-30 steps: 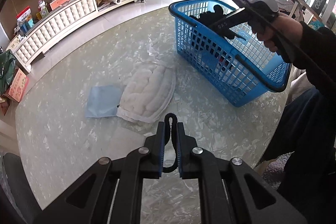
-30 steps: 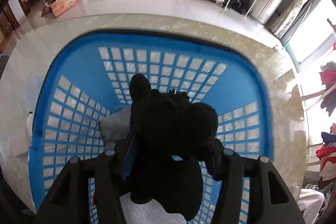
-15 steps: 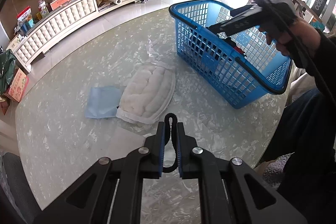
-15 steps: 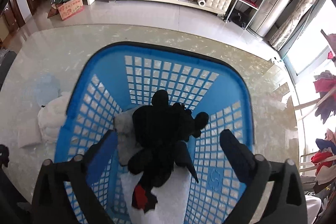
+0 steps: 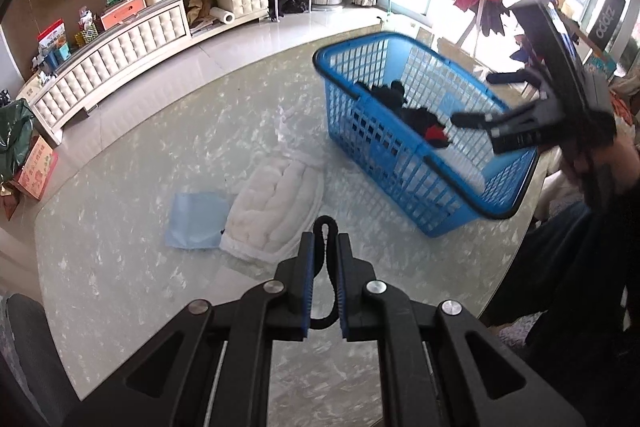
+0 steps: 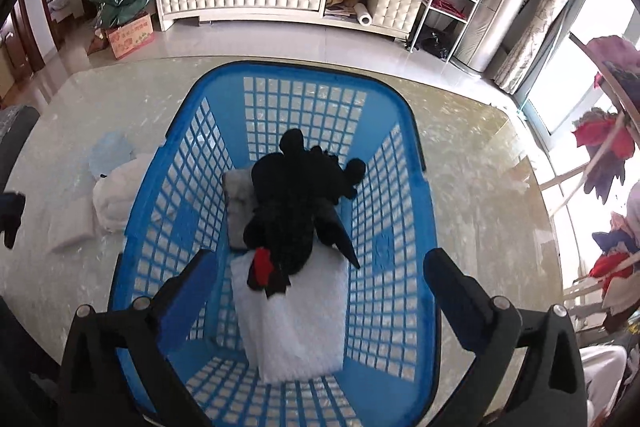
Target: Organize soft objects
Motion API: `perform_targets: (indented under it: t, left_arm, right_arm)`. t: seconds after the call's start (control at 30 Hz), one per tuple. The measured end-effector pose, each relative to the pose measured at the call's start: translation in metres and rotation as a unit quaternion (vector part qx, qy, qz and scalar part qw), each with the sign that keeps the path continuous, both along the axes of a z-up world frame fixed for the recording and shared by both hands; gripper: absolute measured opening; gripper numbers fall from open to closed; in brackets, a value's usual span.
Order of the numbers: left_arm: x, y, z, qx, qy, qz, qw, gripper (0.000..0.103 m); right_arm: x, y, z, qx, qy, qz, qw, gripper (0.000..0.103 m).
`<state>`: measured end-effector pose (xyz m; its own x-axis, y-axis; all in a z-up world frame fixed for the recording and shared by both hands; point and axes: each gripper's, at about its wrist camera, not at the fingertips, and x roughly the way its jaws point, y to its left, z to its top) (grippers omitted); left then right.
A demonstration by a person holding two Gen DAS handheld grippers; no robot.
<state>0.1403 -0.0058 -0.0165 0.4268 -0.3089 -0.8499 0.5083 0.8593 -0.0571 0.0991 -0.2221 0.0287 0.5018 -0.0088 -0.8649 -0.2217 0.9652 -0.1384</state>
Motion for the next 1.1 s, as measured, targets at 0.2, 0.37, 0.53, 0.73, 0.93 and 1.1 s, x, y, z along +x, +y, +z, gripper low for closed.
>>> perform_targets:
  t: [0.2,0.37,0.53,0.73,0.93,1.1]
  left_arm:
    - [0.008,-0.025,0.016,0.002,-0.014,-0.006,0.9999,0.008]
    - [0.016,-0.056,0.025,0.013,-0.024,-0.023,0.9994,0.008]
    - [0.027,-0.083,0.032,0.018,-0.030,-0.037,0.9987,0.008]
    - [0.039,-0.118,0.025,0.029,-0.027,-0.055,0.9977,0.008]
    - [0.041,-0.148,0.013,0.035,-0.016,-0.077,0.9963,0.009]
    - [0.047,-0.168,0.000,0.034,-0.004,-0.093,0.9950,0.009]
  right_arm:
    - [-0.004,-0.006,0.004,0.006,-0.015,-0.006,1.000,0.103]
    - [-0.008,-0.016,0.003,0.026,-0.018,-0.007,0.999,0.103]
    - [-0.013,-0.027,0.001,0.037,-0.018,-0.011,0.999,0.103]
    - [-0.014,-0.044,-0.003,0.048,-0.015,-0.026,0.998,0.103]
    - [-0.014,-0.059,-0.007,0.059,-0.008,-0.045,0.997,0.103]
    - [-0.013,-0.064,-0.010,0.066,-0.001,-0.051,0.997,0.103]
